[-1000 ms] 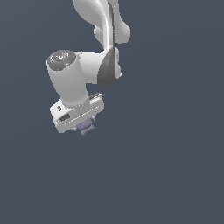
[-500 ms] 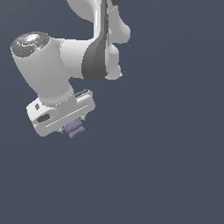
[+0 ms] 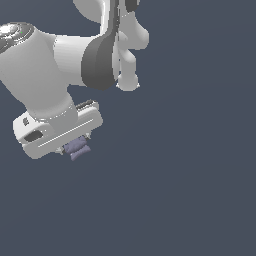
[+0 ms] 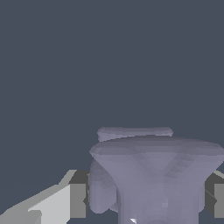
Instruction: Pick up the object and move it to a goal position.
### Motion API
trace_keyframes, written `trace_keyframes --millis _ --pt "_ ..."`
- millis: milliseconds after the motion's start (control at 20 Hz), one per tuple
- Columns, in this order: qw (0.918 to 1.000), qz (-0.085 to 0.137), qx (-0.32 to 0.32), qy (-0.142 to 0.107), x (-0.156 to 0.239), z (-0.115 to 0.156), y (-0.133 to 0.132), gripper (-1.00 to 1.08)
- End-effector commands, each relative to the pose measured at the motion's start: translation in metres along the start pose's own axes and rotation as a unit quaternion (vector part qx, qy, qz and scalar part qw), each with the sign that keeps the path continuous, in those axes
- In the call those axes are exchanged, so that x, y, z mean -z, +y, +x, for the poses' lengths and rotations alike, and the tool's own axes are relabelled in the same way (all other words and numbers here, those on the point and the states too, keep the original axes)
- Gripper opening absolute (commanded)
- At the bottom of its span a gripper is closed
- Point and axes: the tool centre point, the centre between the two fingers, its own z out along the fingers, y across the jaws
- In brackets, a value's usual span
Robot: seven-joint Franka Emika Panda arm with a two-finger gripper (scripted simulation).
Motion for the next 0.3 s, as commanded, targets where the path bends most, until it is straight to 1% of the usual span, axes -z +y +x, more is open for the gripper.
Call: trace_keyframes --millis 0,250 --pt "1.0000 0.000 0.000 0.000 0.0029 0.0011 0.0029 -1.00" --pt "1.0000 0.000 0.000 0.000 0.0041 0.0020 0.0046 -1.00"
